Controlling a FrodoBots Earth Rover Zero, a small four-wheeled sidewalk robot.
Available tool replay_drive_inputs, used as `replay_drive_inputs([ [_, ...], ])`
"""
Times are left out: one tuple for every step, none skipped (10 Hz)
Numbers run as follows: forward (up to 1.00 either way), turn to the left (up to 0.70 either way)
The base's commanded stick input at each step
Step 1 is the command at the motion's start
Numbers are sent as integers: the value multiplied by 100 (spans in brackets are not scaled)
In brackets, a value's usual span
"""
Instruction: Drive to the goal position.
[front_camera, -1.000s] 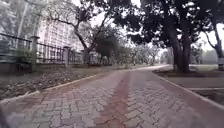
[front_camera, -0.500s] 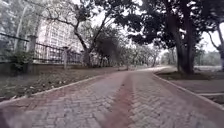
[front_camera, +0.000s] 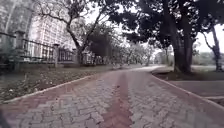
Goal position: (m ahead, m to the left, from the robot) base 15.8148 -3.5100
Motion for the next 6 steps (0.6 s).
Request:
replay_drive_inputs([
  [70, 0],
  [70, 0],
  [70, 0],
  [70, 0],
  [70, 0],
  [70, 0],
])
